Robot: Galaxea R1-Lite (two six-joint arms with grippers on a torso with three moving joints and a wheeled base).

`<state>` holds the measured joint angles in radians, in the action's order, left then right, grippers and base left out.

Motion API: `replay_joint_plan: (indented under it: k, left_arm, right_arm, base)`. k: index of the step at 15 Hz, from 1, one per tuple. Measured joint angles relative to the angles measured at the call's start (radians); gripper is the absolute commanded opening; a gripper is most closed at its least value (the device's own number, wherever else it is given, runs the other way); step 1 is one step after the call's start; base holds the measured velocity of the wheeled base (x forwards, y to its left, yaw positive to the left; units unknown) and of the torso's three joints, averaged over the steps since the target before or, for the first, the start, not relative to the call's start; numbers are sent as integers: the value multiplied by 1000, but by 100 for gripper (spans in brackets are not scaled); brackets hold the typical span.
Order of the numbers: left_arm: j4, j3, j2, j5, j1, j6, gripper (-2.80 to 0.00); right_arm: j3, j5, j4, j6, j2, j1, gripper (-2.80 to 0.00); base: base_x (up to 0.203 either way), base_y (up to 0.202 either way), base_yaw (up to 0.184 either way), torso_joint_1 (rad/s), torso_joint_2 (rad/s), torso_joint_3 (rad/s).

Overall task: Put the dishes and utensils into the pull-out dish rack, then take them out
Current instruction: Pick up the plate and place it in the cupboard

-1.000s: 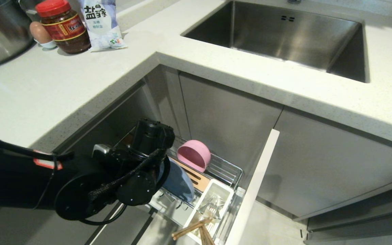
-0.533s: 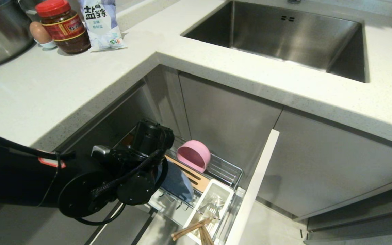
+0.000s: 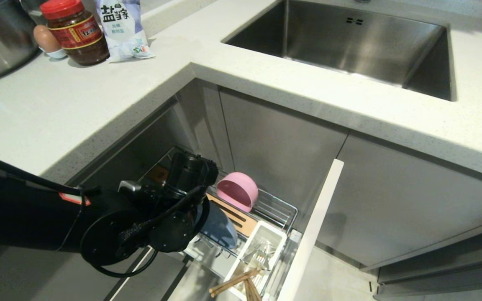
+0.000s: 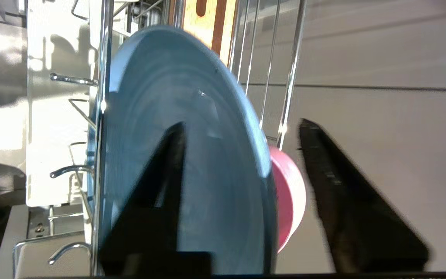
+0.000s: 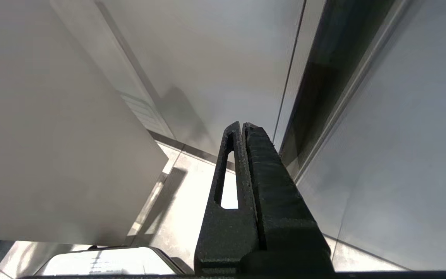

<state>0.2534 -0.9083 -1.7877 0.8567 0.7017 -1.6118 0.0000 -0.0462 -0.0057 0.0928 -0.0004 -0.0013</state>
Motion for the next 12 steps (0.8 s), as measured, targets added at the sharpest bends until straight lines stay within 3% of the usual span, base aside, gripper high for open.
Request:
replay_joint_plan:
  k: [2,8,9,12]
  left_arm:
    - [-4,-2,8,2,7,0,0]
    - [-164,-38,120,3,68,0,0]
    - [-193,-46,154,3,81,1,-280]
    - [-262,-85,256,45,136,4,-280]
  right_arm:
    - [0,0,0,0,0,0,-280]
    - [0,0,0,0,0,0,-280]
    - [0,0,0,0,0,0,-280]
    - [0,0,0,0,0,0,-280]
  base:
    - [0,0,0,0,0,0]
    - [0,0,0,0,0,0]
    - [0,0,0,0,0,0]
    - [0,0,0,0,0,0]
